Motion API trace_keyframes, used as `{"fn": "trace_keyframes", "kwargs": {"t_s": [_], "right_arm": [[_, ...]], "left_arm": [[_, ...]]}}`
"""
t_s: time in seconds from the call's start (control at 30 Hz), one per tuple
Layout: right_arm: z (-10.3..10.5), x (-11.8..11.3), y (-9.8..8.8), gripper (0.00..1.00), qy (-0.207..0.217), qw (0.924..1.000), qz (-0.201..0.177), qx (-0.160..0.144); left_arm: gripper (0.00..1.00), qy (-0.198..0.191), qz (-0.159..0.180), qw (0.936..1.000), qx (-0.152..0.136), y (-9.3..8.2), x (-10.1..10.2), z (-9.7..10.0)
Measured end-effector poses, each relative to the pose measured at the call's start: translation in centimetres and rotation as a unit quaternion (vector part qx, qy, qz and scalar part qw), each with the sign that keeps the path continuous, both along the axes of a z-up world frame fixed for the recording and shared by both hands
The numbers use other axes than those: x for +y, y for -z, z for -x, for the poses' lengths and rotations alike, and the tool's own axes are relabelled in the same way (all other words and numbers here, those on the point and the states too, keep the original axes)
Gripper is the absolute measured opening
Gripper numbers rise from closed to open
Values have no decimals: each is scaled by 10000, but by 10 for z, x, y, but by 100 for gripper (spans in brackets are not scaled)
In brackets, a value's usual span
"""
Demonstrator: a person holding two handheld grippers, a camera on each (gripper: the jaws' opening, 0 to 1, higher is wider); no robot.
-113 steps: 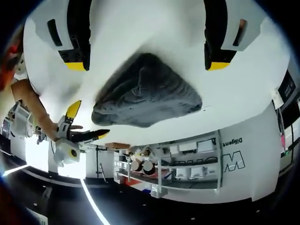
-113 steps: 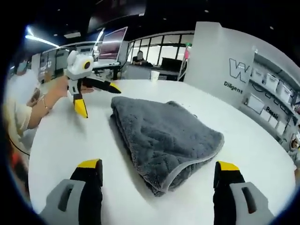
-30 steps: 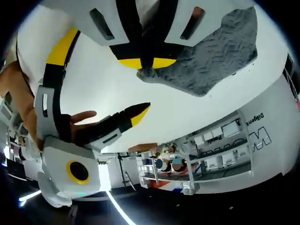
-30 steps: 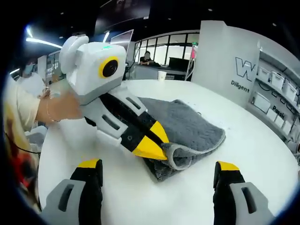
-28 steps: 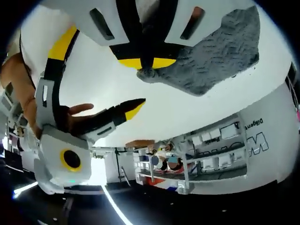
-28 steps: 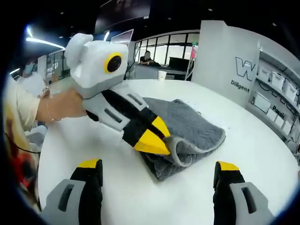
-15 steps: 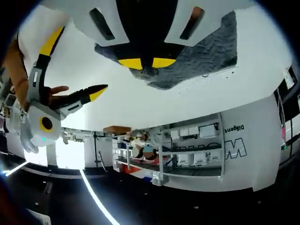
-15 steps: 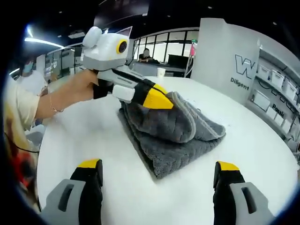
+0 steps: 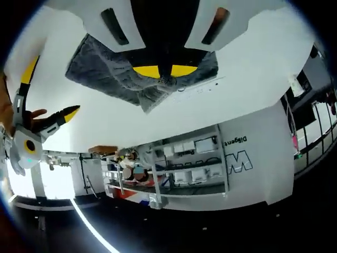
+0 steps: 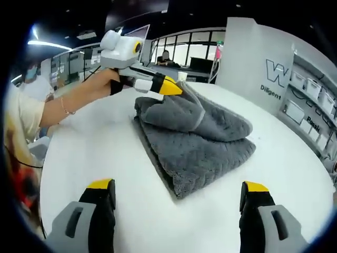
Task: Open the folded towel by lifting each exposed corner and separating the folded layers until the towel lies flat within the target outline without major curled edges
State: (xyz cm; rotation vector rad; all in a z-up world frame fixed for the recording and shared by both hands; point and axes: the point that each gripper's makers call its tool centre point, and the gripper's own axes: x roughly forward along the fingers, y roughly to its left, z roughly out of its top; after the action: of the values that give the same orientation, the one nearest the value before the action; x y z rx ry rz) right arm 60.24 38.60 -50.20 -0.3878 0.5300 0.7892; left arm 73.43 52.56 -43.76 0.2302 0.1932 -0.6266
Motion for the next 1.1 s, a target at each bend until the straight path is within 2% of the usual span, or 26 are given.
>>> {"fn": "trace_keyframes", "kwargs": {"t_s": [0.17, 0.3, 0.57, 0.83, 1.1], "right_arm": [[0, 0, 4, 99, -1, 10000, 53, 50], [0, -1, 5, 99, -2, 9999, 98, 69], [0, -1, 9, 99, -12, 9998, 154, 104], [-1, -1, 11, 99, 1, 9997, 176, 147], [-1, -2, 14, 99, 25, 9996, 225, 184]], "left_arm": [[3, -288, -163, 9994, -109, 1, 22, -7], [3, -565, -305, 9977, -199, 1, 48, -13], [3, -947, -595, 9933, -304, 7, 84, -20], [3, -1365, -692, 9879, -244, 18, 129, -24], [3, -1716, -713, 9824, -157, 31, 165, -22]]}}
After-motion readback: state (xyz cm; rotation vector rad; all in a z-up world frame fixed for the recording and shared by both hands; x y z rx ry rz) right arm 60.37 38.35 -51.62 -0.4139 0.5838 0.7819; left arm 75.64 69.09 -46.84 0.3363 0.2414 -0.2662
